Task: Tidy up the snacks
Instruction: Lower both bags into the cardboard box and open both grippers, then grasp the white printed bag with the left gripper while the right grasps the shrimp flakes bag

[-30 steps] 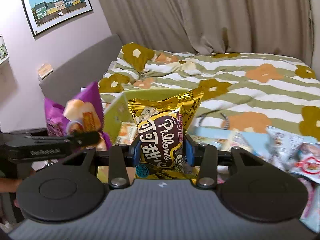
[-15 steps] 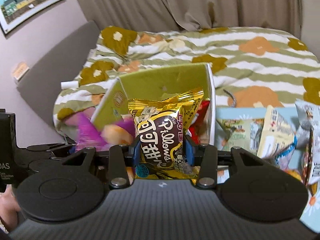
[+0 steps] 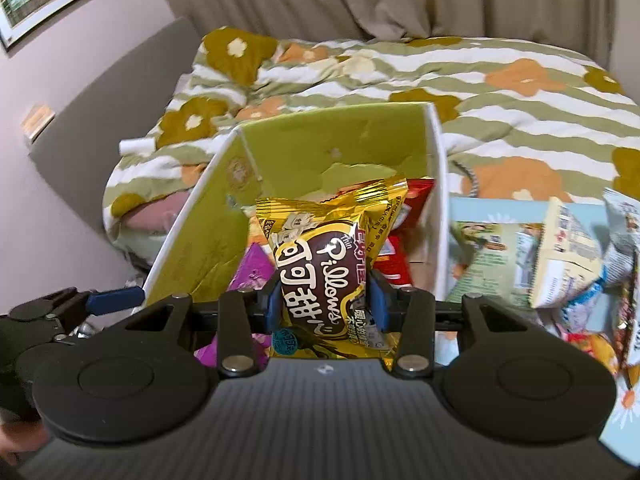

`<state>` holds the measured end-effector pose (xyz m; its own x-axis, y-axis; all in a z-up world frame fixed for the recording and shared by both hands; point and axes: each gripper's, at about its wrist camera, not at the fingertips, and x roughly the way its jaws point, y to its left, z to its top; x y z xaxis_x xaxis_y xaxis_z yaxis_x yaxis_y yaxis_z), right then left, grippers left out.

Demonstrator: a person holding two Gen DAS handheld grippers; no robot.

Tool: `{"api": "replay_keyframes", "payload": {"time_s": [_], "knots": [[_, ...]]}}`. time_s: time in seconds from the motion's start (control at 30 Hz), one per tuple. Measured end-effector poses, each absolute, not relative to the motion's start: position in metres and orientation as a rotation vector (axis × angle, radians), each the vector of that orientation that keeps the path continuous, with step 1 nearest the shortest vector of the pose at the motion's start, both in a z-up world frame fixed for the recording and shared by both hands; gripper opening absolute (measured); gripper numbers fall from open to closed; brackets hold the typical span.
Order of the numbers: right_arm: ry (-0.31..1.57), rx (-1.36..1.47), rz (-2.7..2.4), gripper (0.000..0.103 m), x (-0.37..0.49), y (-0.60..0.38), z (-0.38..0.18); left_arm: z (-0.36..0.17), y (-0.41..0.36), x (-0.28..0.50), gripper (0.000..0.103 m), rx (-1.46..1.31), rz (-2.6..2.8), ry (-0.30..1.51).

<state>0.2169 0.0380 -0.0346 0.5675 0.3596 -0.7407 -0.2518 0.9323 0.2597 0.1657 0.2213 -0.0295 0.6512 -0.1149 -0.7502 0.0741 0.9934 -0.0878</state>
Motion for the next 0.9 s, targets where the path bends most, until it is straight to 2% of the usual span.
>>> {"api": "replay_keyframes", "payload": {"time_s": [0.27, 0.3, 0.33, 0.37, 0.4, 0.9], "knots": [[0.969, 0.103, 0.395, 0.06, 0.23, 0.047, -0.054, -0.025, 0.226, 0.159, 0.097, -0.06, -0.048, 0.822], [0.971, 0.101, 0.391, 0.067, 0.23, 0.048, -0.056, -0.025, 0.226, 0.158, 0.097, -0.062, -0.044, 0.82], [0.965, 0.102, 0.39, 0.087, 0.229, 0.048, -0.057, -0.026, 0.226, 0.157, 0.097, -0.064, -0.041, 0.817], [0.954, 0.103, 0.385, 0.098, 0.229, 0.048, -0.057, -0.026, 0.226, 0.155, 0.097, -0.063, -0.037, 0.813], [0.941, 0.109, 0.377, 0.103, 0.227, 0.047, -0.056, -0.027, 0.226, 0.154, 0.097, -0.062, -0.034, 0.809], [0.806, 0.118, 0.37, 0.103, 0.197, 0.032, -0.04, -0.016, 0.223, 0.138, 0.097, -0.053, -0.031, 0.767]]}}
